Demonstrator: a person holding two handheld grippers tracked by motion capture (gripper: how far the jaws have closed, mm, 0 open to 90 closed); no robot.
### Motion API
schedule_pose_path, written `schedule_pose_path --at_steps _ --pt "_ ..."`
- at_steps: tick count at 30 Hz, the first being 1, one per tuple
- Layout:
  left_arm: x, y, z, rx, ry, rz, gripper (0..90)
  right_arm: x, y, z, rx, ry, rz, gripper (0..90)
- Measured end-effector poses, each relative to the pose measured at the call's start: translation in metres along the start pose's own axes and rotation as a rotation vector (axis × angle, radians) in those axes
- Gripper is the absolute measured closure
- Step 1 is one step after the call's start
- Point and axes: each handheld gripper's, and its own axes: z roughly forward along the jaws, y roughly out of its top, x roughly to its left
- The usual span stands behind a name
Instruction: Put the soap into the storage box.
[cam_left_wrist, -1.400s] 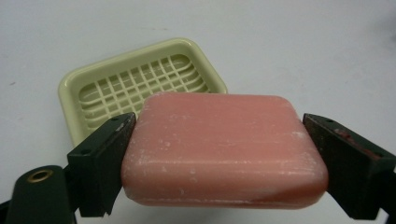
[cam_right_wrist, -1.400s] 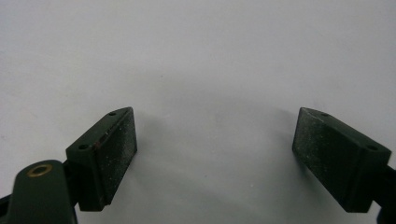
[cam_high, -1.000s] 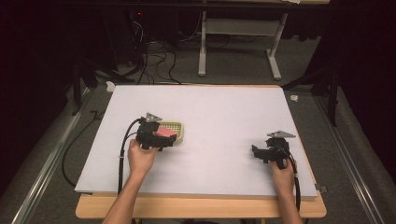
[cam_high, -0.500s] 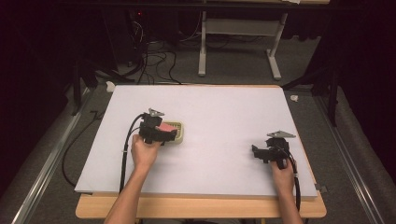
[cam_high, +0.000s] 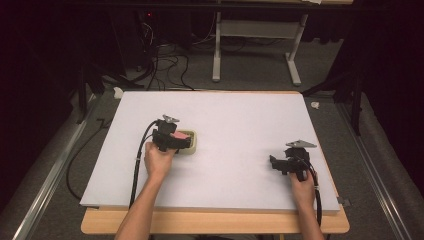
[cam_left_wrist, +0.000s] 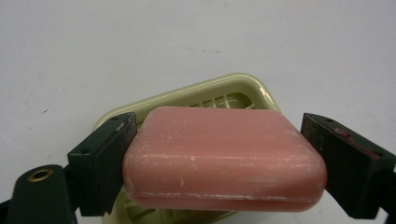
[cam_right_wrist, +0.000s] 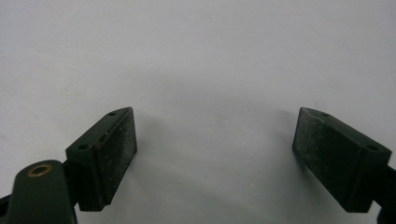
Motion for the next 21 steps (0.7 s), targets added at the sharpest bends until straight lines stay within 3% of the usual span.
schedule_pose_path --at_steps 9,21 --pt "0.0018 -0.0035 0.0060 0.005 0.013 -0.009 14.0 0.0000 0.0000 0.0000 0.000 0.000 0.000 14.4" --pt "0.0028 -0.0051 0.0054 0.025 0.009 0.019 13.9 0.0001 0.0000 0.0000 0.000 0.000 -0.001 14.4"
